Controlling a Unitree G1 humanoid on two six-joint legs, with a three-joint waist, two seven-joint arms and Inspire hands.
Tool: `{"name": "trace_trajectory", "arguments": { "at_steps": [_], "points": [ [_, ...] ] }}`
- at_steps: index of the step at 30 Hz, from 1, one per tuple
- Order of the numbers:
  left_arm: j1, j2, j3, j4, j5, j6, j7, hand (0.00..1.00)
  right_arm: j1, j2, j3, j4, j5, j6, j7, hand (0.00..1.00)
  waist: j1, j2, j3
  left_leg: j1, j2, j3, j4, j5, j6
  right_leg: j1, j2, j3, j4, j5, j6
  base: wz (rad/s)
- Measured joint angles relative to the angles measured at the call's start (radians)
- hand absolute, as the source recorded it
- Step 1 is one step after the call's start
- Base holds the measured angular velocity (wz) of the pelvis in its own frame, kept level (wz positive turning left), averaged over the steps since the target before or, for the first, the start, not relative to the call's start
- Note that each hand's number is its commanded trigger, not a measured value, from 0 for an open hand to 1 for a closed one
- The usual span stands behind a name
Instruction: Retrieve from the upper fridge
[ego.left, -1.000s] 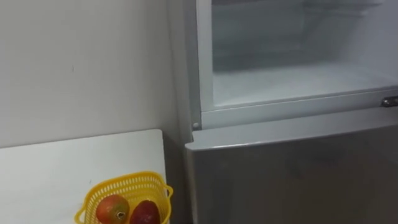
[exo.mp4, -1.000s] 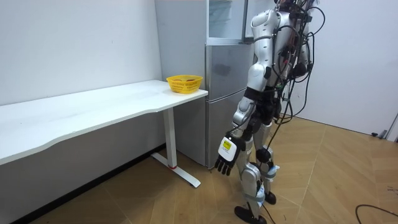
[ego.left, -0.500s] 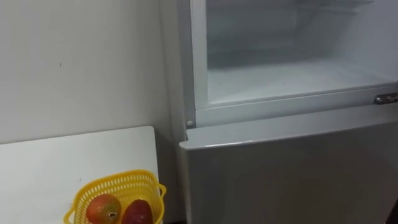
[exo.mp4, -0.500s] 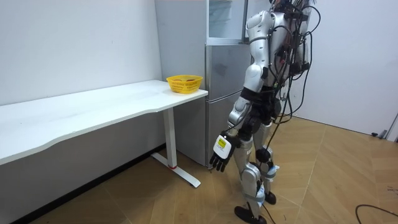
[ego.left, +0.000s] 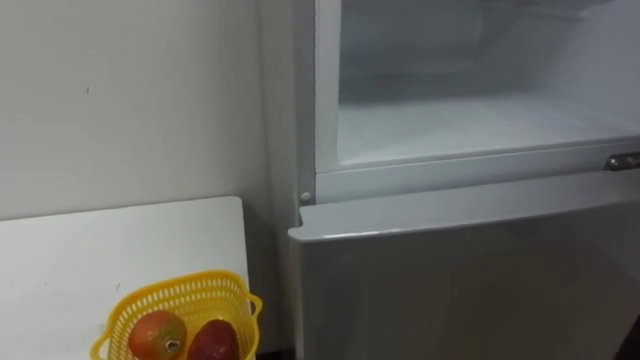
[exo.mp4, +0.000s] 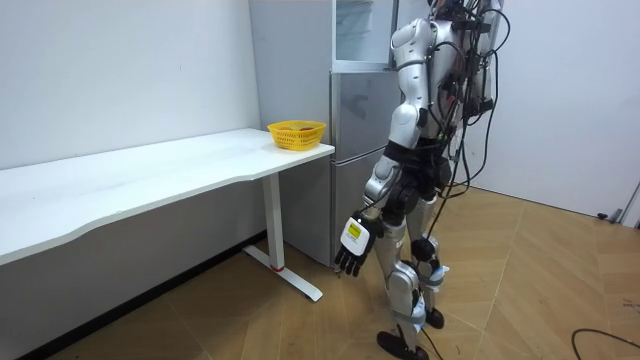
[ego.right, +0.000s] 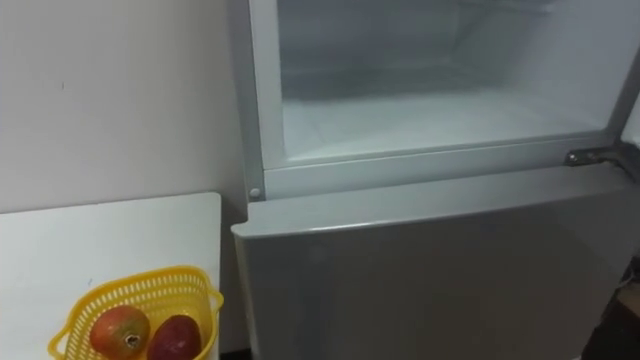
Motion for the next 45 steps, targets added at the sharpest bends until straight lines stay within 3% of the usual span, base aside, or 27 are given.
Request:
{"name": "trace_trajectory", "arguments": {
  "at_steps": [12, 20, 27, 41, 45],
  "points": [
    [0.007, -0.009, 0.035, 0.014, 0.008, 0.001, -0.005, 0.0, -0.095, 0.0, -0.04, -0.085, 0.035, 0.02, 0.164, 0.0, -0.002, 0.009, -0.0009, -0.019, 0.001, -0.005, 0.009, 0.0, 0.0, -0.02, -0.001, -0.012, 0.019, 0.0, -0.002, 0.02],
    [0.0, -0.009, 0.035, 0.051, 0.007, 0.003, -0.023, 0.0, -0.163, -0.001, -0.056, -0.195, 0.074, 0.018, 0.255, 0.0, 0.004, 0.0, -0.0036, -0.019, 0.005, -0.005, 0.027, 0.0, 0.0, -0.005, -0.001, -0.016, 0.019, 0.002, -0.005, 0.01],
    [-0.002, -0.009, 0.035, 0.069, 0.003, 0.002, -0.025, 0.0, -0.167, -0.001, -0.057, -0.195, 0.122, 0.018, 0.313, 0.0, 0.007, 0.001, -0.0032, -0.018, 0.01, -0.013, 0.036, -0.001, -0.001, -0.003, 0.003, -0.024, 0.004, 0.006, -0.01, 0.05],
    [-0.005, -0.01, 0.033, 0.108, 0.01, 0.0, -0.02, 0.0, -0.185, -0.001, -0.043, -0.275, -0.006, 0.008, 0.32, 0.0, 0.014, 0.01, -0.0038, -0.021, 0.009, -0.012, 0.034, -0.002, -0.004, -0.002, 0.004, -0.024, 0.004, 0.007, -0.009, -0.01],
    [-0.005, -0.01, 0.031, 0.109, 0.01, -0.001, -0.001, 0.0, -0.186, -0.025, -0.001, -0.294, -0.031, 0.009, 0.32, 0.0, 0.018, 0.011, -0.0033, -0.015, 0.01, -0.004, 0.034, -0.002, -0.004, 0.0, 0.004, -0.021, 0.013, 0.007, -0.01, -0.04]
  ]
}}
